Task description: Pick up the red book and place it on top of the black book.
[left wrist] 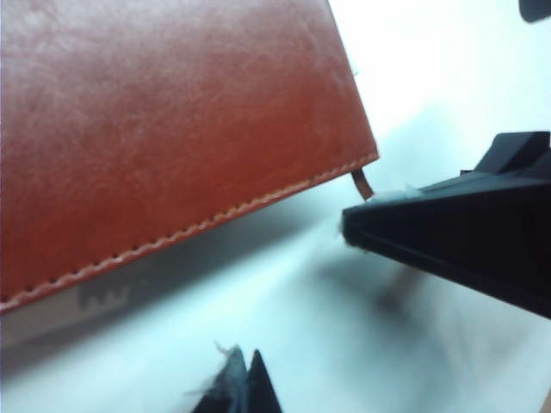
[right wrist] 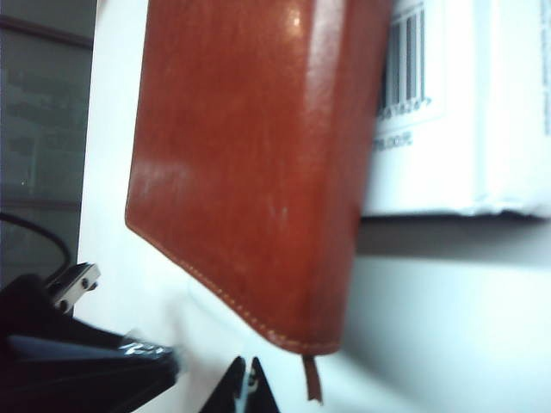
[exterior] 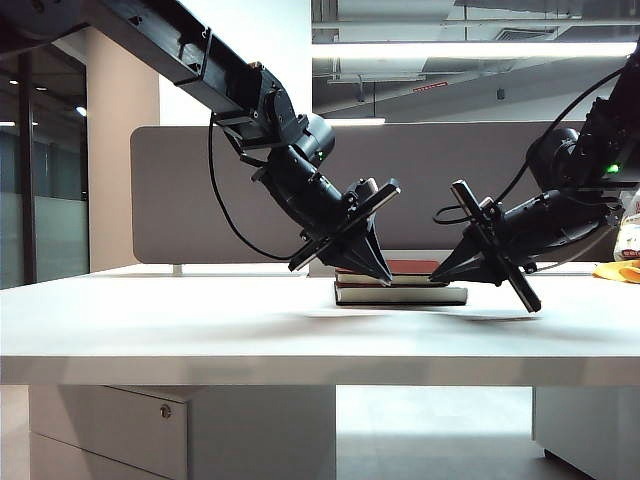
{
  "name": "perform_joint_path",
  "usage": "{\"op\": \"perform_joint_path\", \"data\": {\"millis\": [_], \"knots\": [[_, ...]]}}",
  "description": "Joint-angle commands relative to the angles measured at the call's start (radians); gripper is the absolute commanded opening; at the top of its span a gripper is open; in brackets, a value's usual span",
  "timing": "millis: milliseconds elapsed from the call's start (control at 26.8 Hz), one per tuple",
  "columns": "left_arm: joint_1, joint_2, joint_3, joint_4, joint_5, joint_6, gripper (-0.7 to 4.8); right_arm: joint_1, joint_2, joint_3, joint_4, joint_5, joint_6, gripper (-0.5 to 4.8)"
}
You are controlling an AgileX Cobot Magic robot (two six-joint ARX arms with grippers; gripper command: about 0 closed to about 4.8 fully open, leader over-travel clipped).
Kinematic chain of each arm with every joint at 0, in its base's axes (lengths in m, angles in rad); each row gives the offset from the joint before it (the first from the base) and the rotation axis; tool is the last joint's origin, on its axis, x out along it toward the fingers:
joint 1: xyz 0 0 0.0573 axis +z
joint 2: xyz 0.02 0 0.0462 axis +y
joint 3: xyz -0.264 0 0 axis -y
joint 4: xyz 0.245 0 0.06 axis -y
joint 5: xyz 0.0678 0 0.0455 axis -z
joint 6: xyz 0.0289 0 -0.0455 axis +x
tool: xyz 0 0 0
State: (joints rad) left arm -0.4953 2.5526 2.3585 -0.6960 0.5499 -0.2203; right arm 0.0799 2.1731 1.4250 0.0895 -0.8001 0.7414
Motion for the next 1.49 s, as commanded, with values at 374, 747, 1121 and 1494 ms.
{"op": "perform_joint_path", "data": {"millis": [374, 747, 1121, 1494], "knots": [[-0.002, -0.039, 0.019, -0.035, -0.069, 0.03, -0.06, 0.018, -0.008, 0.006, 0.016, 0.134, -0.039, -0.06], [-0.002, -0.041, 0.042, -0.066, -0.077, 0.042, -0.06, 0.02, -0.008, 0.099, -0.033, 0.175, -0.071, -0.06], [-0.002, -0.041, 0.042, -0.077, -0.079, 0.05, -0.06, 0.02, -0.007, 0.153, -0.143, 0.181, -0.143, -0.06], [0.022, -0.04, 0.041, -0.07, -0.153, 0.053, -0.06, 0.02, -0.008, 0.153, -0.176, 0.17, -0.182, -0.06]]}}
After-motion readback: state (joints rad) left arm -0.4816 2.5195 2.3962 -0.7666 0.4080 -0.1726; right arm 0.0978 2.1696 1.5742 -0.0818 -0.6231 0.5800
